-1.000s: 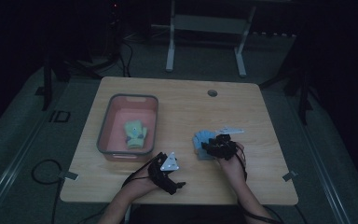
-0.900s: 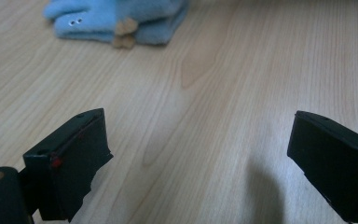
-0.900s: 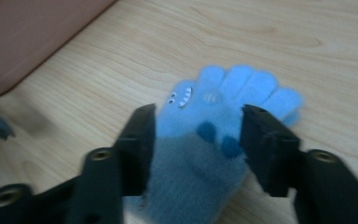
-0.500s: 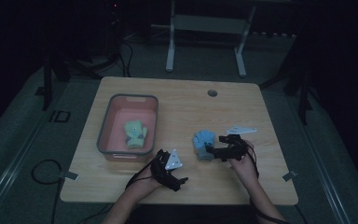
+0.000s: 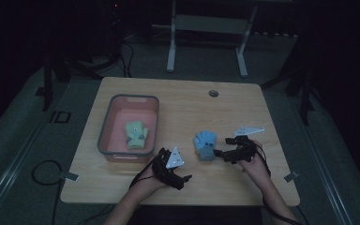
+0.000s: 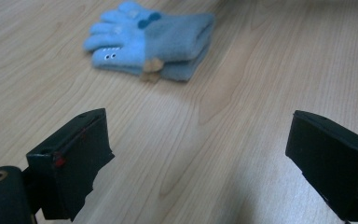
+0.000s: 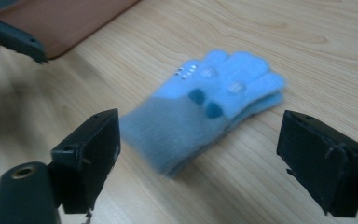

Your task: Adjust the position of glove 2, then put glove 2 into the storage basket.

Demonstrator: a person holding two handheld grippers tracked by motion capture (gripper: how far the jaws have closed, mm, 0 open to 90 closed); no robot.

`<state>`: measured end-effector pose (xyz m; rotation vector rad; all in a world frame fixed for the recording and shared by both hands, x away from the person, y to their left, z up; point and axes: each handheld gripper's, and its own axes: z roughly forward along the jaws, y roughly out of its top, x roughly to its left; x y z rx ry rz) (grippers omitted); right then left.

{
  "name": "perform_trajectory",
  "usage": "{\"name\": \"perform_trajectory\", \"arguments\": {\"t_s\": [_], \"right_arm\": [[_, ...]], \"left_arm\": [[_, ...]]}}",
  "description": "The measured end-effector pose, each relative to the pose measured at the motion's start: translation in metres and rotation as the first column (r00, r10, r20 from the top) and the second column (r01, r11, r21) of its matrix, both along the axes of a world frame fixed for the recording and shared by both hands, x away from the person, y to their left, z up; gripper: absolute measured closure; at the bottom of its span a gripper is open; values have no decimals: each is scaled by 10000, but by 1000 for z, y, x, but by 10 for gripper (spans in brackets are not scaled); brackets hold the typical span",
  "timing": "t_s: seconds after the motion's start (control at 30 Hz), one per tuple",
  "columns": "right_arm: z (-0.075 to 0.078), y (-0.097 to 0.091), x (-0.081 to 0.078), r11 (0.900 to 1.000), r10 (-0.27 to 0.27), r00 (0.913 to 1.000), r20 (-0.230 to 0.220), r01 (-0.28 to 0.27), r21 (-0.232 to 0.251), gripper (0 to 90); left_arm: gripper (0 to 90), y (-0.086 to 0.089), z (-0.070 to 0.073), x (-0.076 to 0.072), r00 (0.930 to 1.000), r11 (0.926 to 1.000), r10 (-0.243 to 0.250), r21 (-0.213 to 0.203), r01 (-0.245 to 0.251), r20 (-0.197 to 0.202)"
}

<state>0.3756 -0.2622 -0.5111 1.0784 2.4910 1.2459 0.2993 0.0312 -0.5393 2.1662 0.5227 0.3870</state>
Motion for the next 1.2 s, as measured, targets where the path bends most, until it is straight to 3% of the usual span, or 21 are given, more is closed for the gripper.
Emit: {"name": "perform_trajectory", "arguments": {"t_s": [0.07,0.17,0.23,0.3,0.47,0.53,0.6,0.77,0.87,1.07,1.2], "right_arm": [[1,0,0,10000,75,10000,-7,-75,35,112],[3,0,1,9989,338,9993,127,-334,-332,129],[6,0,3,9986,507,9985,227,-504,-155,171],[11,1,7,9984,433,9980,468,-415,-375,249],[21,6,24,9981,369,9965,748,-330,-518,439],[22,9,31,9980,454,9966,687,-423,-467,454],[20,13,40,9976,472,9975,525,-444,-531,505],[8,22,56,9969,317,9993,217,-300,-734,477],[-1,23,66,9968,73,10000,-5,-73,-795,458],[-20,24,74,9961,-482,9976,-492,443,-761,408],[-30,28,74,9939,-533,9969,-577,474,-993,371]], "left_arm": [[66,-2,1,3,9999,10000,-73,-57,72,-81],[66,-6,2,8,9996,9998,-171,-88,170,-206],[68,-9,2,12,9995,9997,-224,-62,223,-207],[94,-13,3,16,9990,9992,-394,79,396,-230],[158,-30,11,28,9965,9967,-762,323,751,354],[218,-36,13,33,9928,9948,-939,468,906,743],[224,-44,12,39,9895,9930,-1053,648,991,993],[296,-63,12,46,9762,9798,-1744,1214,1590,1290],[310,-72,9,50,9720,9727,-1989,1462,1801,1255],[327,-82,-2,55,9739,9655,-2023,1873,1807,1032],[368,-89,-8,56,9696,9511,-2236,2400,1946,996]]}}
